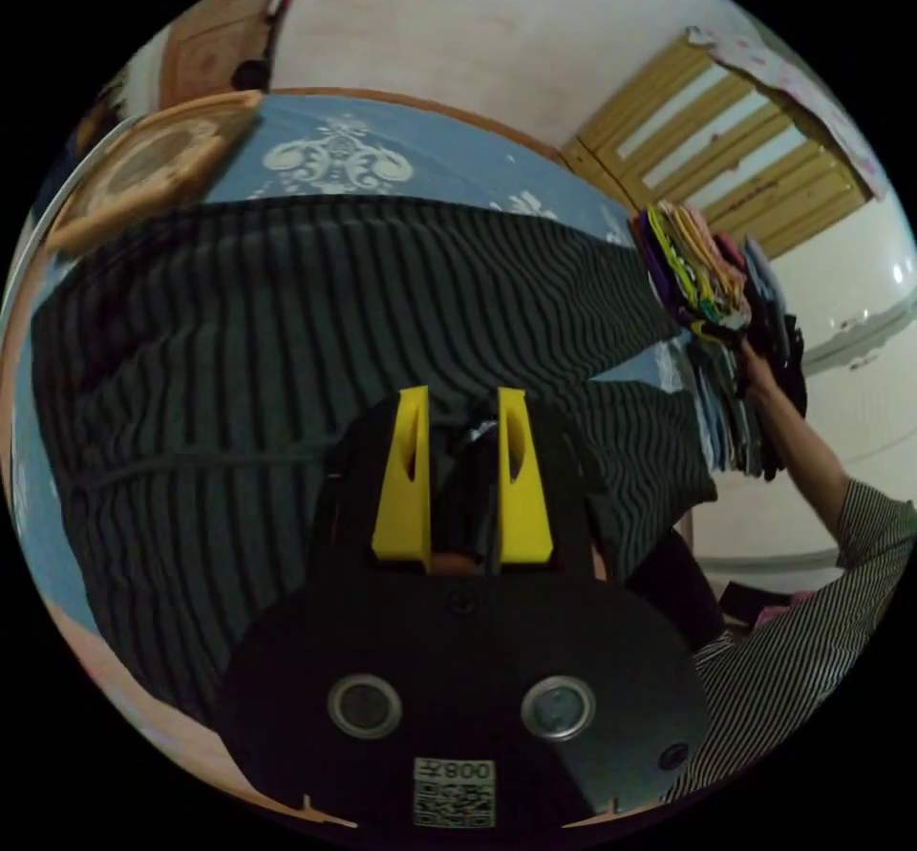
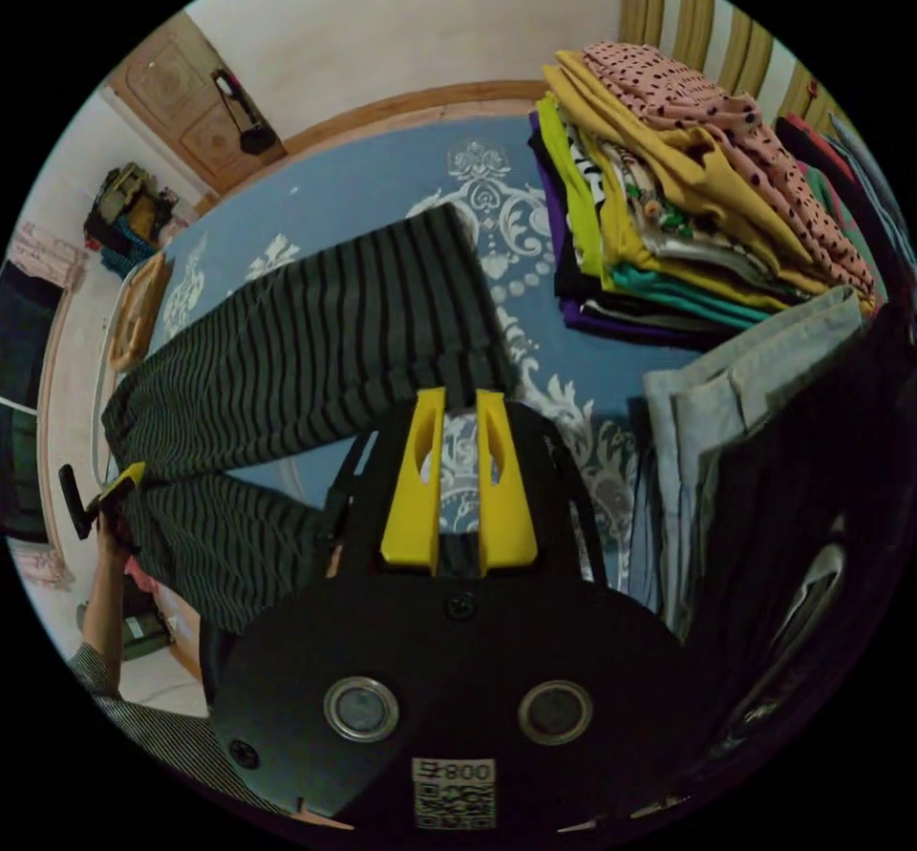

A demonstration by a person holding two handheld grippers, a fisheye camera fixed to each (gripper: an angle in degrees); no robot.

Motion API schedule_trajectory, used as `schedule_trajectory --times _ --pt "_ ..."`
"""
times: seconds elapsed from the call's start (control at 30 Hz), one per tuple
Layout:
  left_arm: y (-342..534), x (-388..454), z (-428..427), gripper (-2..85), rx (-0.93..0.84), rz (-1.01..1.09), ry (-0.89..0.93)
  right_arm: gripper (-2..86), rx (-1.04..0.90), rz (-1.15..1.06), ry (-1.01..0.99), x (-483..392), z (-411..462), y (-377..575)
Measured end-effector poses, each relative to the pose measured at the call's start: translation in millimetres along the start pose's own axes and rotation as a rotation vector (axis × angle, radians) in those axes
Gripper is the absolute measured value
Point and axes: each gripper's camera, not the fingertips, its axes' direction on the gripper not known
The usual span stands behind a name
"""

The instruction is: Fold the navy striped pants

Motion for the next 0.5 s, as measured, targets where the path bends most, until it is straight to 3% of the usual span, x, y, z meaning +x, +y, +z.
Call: schedule_trajectory --times 0.17,0.3,0.5 --pt "-55 40 51 9.8 -0.155 0.049 -0.068 8.2 -0.069 0.060 0.025 13 20 -32" --pt "-87 66 65 2.6 -0.151 0.041 -0.041 7.2 -0.141 0.072 0.001 16 38 -45" --pt "-127 109 65 0.4 -0.085 0.063 -0.038 2.1 -0.177 -0.038 0.024 8 22 -67"
